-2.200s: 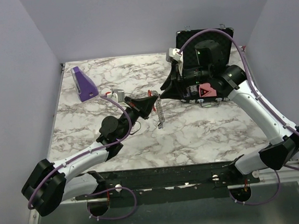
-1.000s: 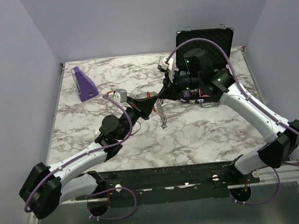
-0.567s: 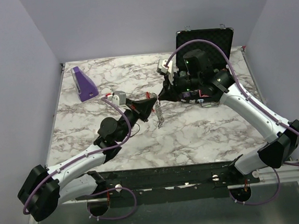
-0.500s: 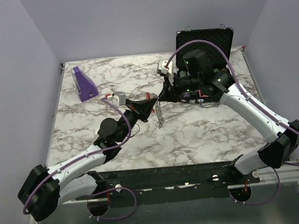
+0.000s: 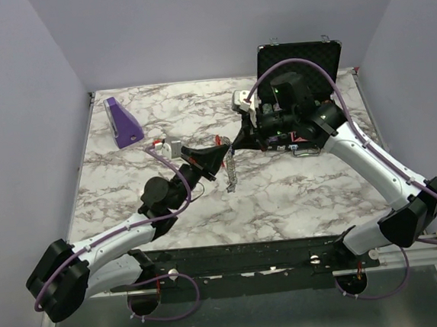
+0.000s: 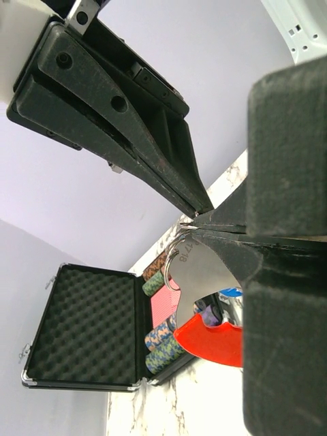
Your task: Put the keys on the keyring
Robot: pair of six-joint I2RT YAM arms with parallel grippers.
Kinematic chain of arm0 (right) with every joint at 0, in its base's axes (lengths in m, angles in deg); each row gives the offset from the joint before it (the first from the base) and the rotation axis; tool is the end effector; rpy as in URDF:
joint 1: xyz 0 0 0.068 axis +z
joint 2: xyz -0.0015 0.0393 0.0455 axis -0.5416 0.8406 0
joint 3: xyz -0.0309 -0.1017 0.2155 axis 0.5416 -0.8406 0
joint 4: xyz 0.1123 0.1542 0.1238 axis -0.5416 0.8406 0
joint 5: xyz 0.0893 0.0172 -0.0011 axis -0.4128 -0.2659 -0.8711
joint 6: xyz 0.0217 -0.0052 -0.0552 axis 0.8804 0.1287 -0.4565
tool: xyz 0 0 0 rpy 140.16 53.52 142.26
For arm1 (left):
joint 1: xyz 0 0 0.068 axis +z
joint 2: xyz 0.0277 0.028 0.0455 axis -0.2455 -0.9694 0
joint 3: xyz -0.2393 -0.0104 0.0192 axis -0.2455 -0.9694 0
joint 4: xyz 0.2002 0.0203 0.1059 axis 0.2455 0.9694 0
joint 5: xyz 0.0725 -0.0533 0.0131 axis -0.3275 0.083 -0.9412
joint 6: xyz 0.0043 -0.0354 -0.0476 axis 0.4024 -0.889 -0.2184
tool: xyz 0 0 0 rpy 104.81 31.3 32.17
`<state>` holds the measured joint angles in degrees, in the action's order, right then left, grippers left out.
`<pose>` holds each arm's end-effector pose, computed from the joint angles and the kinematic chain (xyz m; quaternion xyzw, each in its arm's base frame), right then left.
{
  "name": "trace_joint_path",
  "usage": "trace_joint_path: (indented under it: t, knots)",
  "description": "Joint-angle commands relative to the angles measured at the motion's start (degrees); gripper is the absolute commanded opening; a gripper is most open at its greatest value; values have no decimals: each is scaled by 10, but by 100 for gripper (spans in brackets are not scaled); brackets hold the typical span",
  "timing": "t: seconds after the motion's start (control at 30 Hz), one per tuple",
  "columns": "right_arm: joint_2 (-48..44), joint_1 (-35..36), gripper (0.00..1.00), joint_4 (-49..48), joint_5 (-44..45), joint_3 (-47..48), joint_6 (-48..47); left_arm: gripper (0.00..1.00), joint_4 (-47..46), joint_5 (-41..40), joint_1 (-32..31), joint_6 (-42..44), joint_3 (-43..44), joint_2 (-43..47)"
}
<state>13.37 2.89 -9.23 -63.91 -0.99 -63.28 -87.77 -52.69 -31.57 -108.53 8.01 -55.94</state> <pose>0.2117 0.1881 0.3574 -0.5684 0.6218 0.3540 0.4061 0.1573 -0.1583 0.2853 0.0309 0.5722 -0.5218 0.6319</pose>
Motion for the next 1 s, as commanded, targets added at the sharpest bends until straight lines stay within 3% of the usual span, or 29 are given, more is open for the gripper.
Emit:
trace_joint_path:
  t: [0.0,0.1,0.23,0.3,0.5,0.67,0.97]
  knots:
    - [-17,4,2,35,-46,-21,5,0,-93,-5,1,4,0,-3]
    - [-22,4,6,33,-67,-29,15,0,-120,1,3,7,-3,-11]
    - [-26,4,38,40,-87,-15,24,0,-159,22,3,15,-10,-25]
    - [-29,0,43,43,-94,6,30,0,-179,48,9,19,-16,-31]
    - [-23,-40,45,81,-187,92,20,0,-197,169,40,35,-31,-16]
    - [-23,-52,45,90,-213,80,-2,0,-198,301,76,40,-33,-1]
    - [-19,-47,29,94,-244,35,-30,0,-227,446,99,51,-1,-24]
